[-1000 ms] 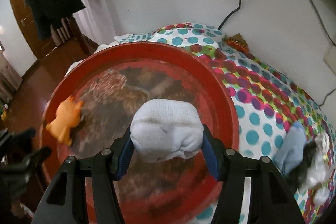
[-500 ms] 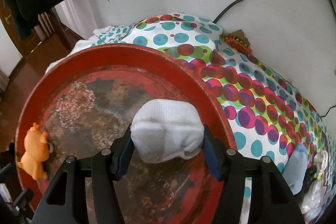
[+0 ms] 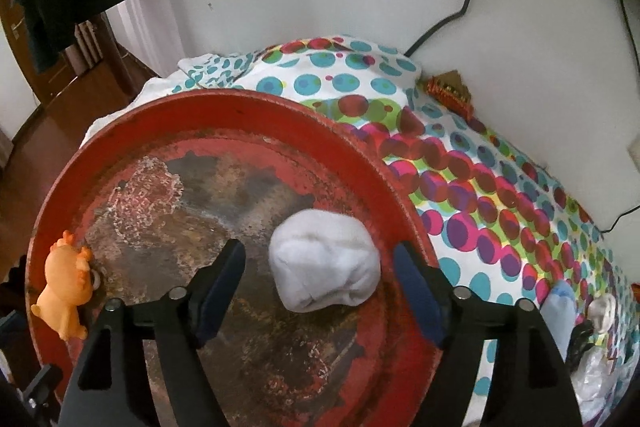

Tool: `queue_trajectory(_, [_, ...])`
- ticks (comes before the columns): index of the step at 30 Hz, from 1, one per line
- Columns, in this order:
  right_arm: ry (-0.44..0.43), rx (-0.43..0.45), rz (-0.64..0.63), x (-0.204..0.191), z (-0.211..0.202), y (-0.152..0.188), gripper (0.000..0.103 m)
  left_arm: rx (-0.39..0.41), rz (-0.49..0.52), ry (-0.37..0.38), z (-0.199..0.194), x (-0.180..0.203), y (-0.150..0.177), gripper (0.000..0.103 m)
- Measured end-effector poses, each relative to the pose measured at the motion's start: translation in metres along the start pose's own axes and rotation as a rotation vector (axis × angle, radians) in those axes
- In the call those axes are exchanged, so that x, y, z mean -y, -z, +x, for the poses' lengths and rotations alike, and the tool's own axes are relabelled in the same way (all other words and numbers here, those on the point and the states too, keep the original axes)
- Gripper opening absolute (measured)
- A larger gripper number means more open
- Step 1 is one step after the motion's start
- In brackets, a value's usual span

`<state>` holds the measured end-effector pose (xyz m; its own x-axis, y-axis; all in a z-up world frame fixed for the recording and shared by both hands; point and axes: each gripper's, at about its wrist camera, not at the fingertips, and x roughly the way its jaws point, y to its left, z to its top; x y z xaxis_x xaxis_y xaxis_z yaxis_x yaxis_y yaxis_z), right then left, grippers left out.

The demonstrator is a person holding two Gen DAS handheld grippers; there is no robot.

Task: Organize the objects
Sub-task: 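Lower the white sock ball onto the red tray and open the right tool, then withdraw both tools from the tray back over the table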

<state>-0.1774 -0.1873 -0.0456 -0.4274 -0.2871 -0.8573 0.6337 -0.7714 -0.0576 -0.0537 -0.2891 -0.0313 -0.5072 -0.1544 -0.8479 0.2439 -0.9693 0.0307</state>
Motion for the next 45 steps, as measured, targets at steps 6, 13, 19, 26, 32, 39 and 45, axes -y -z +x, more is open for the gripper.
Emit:
queue_trajectory(6, [-0.009, 0.042, -0.005, 0.0, -0.026, 0.007, 0.078, 0.019, 0.015, -0.006, -0.007, 0.005, -0.001, 0.059])
queue_trajectory(13, [-0.043, 0.098, 0.013, 0.009, -0.069, 0.028, 0.078, 0.036, 0.045, -0.003, -0.015, 0.018, 0.0, 0.059])
queue_trajectory(19, [-0.053, 0.119, 0.031, 0.027, -0.101, 0.059, 0.078, 0.039, 0.098, 0.007, -0.02, 0.04, 0.003, 0.059])
queue_trajectory(26, [0.011, 0.139, 0.042, 0.066, -0.141, 0.101, 0.078, 0.047, 0.176, 0.027, -0.027, 0.073, 0.009, 0.059])
queue_trajectory(32, [0.063, 0.146, 0.103, 0.109, -0.168, 0.143, 0.078, 0.054, 0.242, 0.038, -0.033, 0.103, 0.017, 0.059])
queue_trajectory(39, [0.097, 0.128, 0.239, 0.17, -0.181, 0.204, 0.079, 0.059, 0.322, 0.031, -0.037, 0.136, 0.027, 0.059])
queue_trajectory(45, [0.159, 0.095, 0.335, 0.217, -0.179, 0.255, 0.079, 0.033, 0.352, 0.07, -0.038, 0.161, 0.037, 0.059])
